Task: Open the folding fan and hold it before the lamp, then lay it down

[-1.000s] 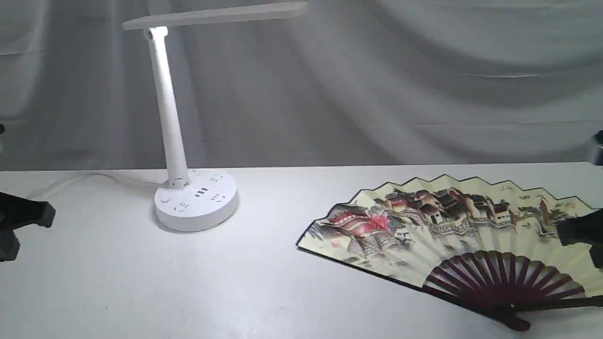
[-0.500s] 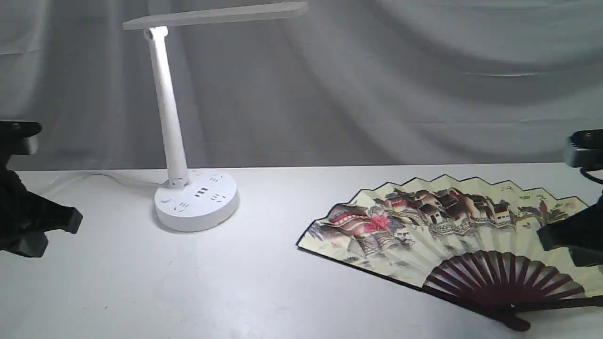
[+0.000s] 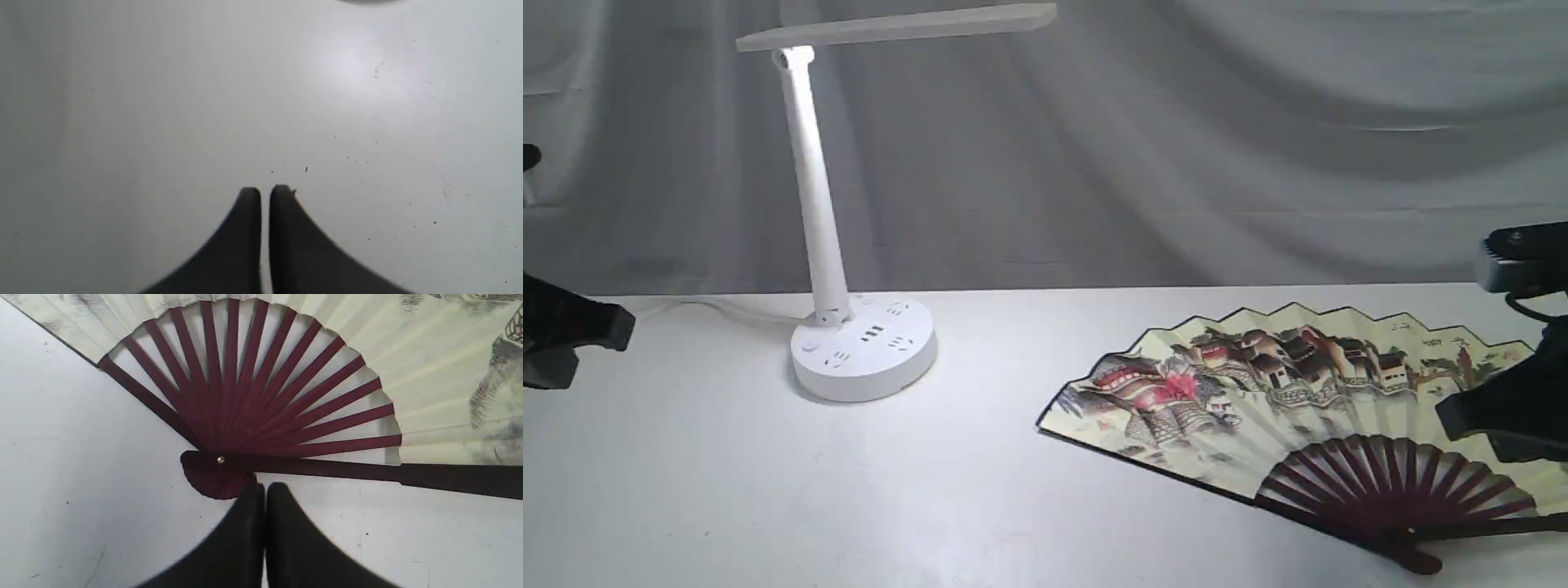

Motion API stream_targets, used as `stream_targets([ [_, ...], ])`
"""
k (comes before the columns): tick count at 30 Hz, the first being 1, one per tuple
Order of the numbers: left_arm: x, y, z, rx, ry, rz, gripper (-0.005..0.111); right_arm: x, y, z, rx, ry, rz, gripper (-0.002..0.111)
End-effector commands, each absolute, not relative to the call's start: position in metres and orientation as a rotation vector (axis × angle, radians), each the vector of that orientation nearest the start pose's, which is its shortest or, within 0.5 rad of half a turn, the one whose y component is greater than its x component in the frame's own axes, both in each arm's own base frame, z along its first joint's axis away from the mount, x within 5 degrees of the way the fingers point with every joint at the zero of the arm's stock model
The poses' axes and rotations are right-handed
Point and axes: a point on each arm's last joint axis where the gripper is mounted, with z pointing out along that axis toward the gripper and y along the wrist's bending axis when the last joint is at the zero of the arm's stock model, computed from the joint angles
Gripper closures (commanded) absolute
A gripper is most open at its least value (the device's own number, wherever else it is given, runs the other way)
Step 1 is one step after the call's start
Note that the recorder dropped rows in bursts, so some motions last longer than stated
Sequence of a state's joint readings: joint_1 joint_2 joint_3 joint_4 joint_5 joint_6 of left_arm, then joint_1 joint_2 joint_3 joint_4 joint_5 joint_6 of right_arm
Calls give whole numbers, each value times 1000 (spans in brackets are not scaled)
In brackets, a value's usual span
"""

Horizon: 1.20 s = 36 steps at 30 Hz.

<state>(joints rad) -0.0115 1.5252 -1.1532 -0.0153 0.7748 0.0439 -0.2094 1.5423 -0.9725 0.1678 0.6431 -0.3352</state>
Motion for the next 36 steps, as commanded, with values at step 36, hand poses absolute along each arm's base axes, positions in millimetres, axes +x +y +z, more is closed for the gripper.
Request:
stream_targets([
  [36,167,-4,402,37,2059,-22,107,178,-27,354,-66,2238,-94,108],
])
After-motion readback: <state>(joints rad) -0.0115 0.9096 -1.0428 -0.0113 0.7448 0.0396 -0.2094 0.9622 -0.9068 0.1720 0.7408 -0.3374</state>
